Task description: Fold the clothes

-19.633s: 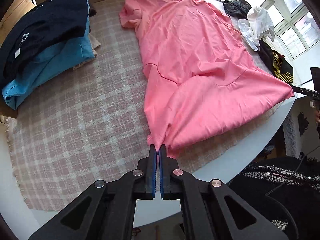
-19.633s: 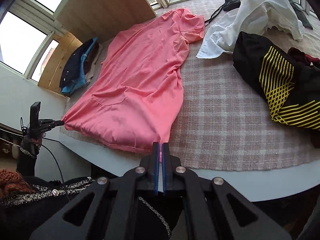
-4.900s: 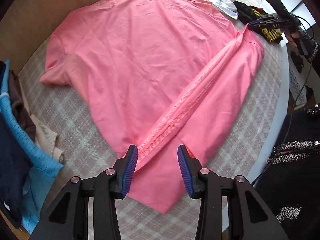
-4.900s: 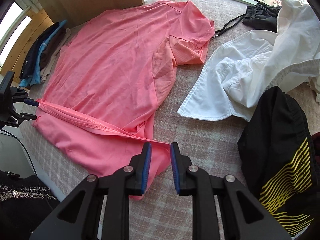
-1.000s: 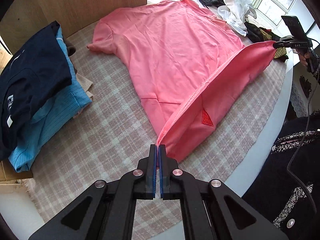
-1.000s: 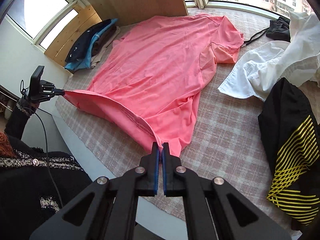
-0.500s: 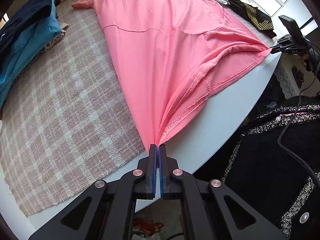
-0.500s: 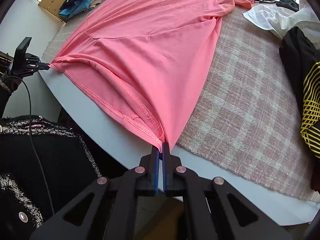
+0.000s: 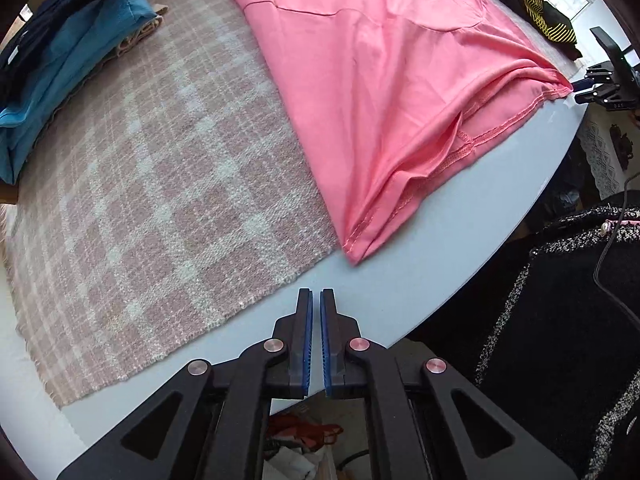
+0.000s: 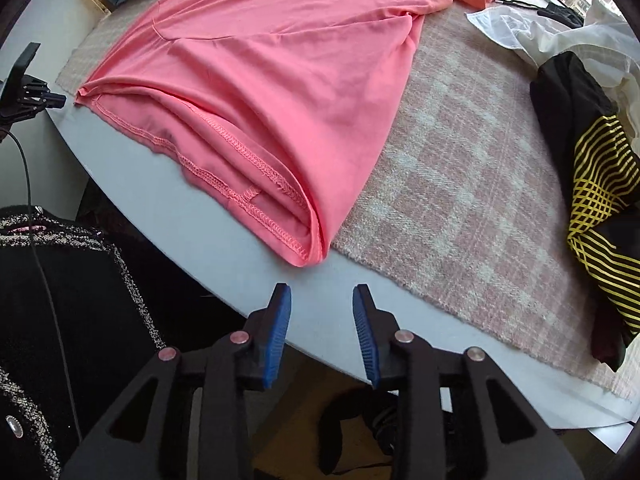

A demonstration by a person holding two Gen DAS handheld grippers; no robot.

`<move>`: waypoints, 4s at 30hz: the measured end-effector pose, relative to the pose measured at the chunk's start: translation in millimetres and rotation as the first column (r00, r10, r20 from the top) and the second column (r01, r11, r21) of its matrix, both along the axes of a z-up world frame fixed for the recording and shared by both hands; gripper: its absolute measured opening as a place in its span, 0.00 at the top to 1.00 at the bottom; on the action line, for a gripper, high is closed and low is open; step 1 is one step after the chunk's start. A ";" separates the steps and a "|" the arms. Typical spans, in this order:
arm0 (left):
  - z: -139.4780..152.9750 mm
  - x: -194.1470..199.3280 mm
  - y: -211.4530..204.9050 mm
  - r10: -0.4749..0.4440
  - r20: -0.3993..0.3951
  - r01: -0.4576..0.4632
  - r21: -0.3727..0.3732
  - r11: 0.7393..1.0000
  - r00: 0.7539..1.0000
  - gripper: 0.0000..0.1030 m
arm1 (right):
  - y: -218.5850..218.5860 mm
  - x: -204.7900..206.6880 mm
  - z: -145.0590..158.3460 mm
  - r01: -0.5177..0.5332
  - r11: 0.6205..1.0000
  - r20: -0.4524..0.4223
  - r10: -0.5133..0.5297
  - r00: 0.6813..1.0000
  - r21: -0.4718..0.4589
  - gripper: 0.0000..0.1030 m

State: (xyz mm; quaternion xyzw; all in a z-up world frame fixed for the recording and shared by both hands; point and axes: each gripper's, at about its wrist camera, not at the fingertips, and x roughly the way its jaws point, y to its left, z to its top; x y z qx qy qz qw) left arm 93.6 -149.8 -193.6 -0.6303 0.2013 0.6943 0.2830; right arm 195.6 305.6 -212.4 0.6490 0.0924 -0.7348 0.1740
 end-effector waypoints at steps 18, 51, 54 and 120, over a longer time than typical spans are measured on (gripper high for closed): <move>29.3 -9.9 99.9 -0.252 -0.082 0.260 0.115 0.959 0.964 0.93 | -53.5 -42.6 -23.0 -0.102 0.995 -0.072 0.101 0.992 -0.004 0.70; 13.4 -2.9 100.2 -0.304 -0.014 0.304 0.067 0.950 0.953 1.00 | -60.5 -73.5 -32.9 -0.095 0.995 -0.024 0.095 0.995 -0.003 0.88; 15.1 -3.4 102.7 -0.306 -0.018 0.307 0.066 0.949 0.952 1.00 | -64.8 -78.4 -34.9 -0.095 0.995 -0.021 0.094 0.995 -0.025 0.88; 9.0 18.4 87.7 -0.313 -0.109 0.316 0.014 0.949 0.944 0.87 | -142.4 -64.4 -26.0 -0.254 0.966 0.007 0.254 0.967 0.046 0.96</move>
